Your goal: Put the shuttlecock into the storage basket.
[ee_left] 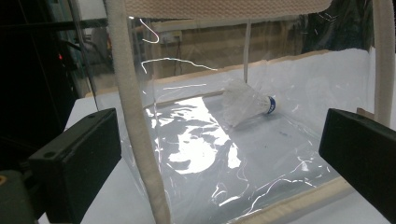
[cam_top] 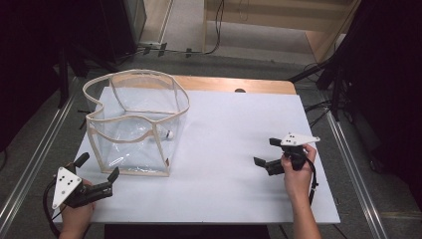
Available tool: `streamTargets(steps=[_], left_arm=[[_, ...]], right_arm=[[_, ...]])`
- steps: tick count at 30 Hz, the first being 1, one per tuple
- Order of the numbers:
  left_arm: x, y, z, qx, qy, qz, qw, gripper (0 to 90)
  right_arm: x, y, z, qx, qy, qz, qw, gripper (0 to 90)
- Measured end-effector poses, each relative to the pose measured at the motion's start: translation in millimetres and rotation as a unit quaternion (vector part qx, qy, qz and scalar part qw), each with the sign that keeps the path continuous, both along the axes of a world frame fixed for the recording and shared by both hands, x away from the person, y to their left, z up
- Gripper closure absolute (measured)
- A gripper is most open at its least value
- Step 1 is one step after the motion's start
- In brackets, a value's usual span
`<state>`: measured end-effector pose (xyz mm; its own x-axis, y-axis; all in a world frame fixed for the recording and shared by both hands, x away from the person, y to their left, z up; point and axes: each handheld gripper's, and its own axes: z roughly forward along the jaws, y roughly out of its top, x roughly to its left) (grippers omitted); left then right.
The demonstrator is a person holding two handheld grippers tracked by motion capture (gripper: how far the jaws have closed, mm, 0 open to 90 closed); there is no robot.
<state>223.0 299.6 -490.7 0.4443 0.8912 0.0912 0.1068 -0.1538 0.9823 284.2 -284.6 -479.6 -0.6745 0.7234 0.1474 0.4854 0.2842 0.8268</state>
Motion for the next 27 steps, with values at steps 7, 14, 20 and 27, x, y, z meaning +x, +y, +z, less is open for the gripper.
streamTargets(steps=[7, 14, 20, 27], left_arm=[[0.0, 0.0, 0.0, 0.000, 0.000, 0.000, 1.0000, 0.0], [0.0, 0.1, 0.0, 0.000, 0.000, 0.000, 1.0000, 0.0], [-0.1, 0.1, 0.0, 0.000, 0.000, 0.000, 1.0000, 0.0], [0.0, 0.0, 0.0, 0.001, 0.000, 0.000, 1.0000, 0.0]], right_arm=[[-8.8, -10.8, -7.3, 0.010, 0.000, -0.013, 0.9999, 0.0], [-16.5, -20.4, -11.3, 0.021, -0.002, -0.025, 0.9995, 0.0], [-21.7, -24.7, -13.6, 0.025, -0.004, -0.031, 0.9992, 0.0], [-26.6, -30.5, -17.2, 0.030, -0.008, -0.039, 0.9988, 0.0]])
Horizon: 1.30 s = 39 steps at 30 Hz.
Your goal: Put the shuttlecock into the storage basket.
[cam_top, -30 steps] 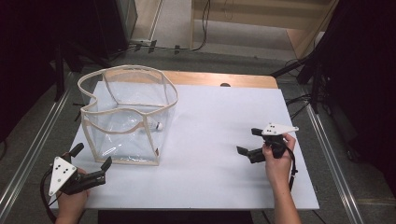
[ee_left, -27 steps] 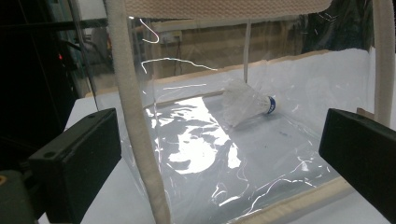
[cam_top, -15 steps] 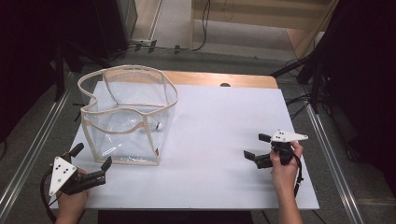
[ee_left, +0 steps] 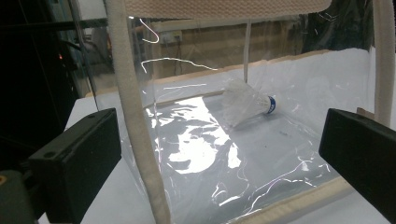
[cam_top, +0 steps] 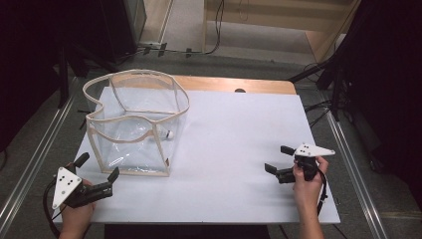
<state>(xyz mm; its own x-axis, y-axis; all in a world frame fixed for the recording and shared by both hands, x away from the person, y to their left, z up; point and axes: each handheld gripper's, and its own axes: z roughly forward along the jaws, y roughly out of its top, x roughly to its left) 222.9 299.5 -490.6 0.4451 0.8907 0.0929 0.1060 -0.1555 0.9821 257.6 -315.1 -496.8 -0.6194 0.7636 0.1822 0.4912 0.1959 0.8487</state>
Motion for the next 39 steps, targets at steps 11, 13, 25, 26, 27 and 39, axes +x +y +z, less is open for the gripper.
streamTargets(steps=[11, 13, 25, 26, 27, 39], left_arm=[[0.0, -0.1, 0.0, 0.001, 0.000, 0.000, 1.0000, 0.0], [0.0, -0.2, 0.0, 0.001, 0.000, 0.000, 1.0000, 0.0], [0.1, 0.1, 0.1, 0.000, 0.000, 0.000, 1.0000, 0.0], [0.1, 0.1, 0.1, 0.000, 0.000, -0.001, 1.0000, 0.0], [0.1, 0.1, 0.1, 0.000, 0.000, -0.001, 1.0000, 0.0], [0.0, 0.4, 0.2, -0.002, 0.001, 0.000, 1.0000, 0.0]], right_arm=[[-8.6, -12.0, -6.6, 0.016, -0.006, -0.017, 0.9997, 0.0], [-9.9, -13.9, -6.9, 0.017, -0.008, -0.020, 0.9996, 0.0], [-18.0, -25.3, -10.0, 0.032, -0.019, -0.032, 0.9988, 0.0], [-18.4, -25.6, -10.1, 0.032, -0.020, -0.031, 0.9988, 0.0], [-18.5, -25.6, -10.3, 0.032, -0.022, -0.031, 0.9988, 0.0], [-20.4, -26.3, -11.5, 0.037, -0.027, -0.036, 0.9983, 0.0]])
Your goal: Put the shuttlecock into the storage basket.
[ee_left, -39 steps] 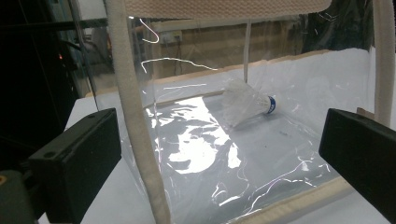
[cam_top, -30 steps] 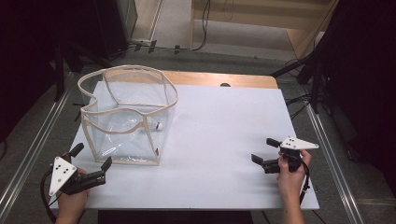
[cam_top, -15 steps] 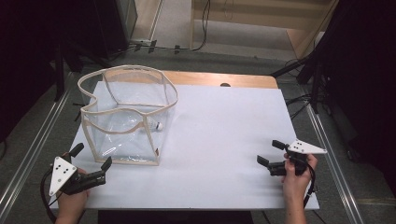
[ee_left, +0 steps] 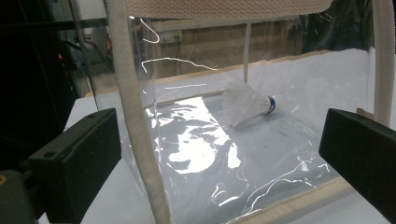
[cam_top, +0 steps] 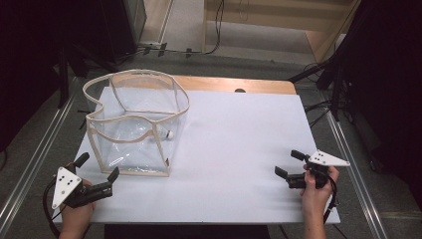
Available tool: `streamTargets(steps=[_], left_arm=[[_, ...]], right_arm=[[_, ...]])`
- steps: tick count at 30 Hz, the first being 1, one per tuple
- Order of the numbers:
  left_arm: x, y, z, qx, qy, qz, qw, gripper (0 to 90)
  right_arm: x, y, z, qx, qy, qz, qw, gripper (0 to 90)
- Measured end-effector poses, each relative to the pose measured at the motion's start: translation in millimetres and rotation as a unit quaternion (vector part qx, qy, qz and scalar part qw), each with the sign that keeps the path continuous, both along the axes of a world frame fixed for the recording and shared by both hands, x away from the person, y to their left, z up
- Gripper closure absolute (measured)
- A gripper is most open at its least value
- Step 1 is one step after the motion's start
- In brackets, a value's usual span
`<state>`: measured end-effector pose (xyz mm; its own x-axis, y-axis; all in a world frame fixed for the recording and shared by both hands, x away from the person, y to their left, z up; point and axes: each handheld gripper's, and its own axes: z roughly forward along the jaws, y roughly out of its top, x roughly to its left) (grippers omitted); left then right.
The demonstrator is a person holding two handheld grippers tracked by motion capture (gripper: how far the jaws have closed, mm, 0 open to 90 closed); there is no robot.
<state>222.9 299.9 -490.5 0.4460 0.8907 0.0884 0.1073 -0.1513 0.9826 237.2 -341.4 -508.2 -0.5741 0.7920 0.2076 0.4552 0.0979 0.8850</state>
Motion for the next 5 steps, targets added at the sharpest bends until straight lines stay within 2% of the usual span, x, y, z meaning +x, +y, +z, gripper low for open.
streamTargets(steps=[5], left_arm=[[0.2, 0.0, 0.0, 0.000, 0.000, -0.001, 1.0000, 0.0]], right_arm=[[-0.4, -0.4, 0.3, -0.001, -0.001, -0.002, 1.0000, 0.0]])
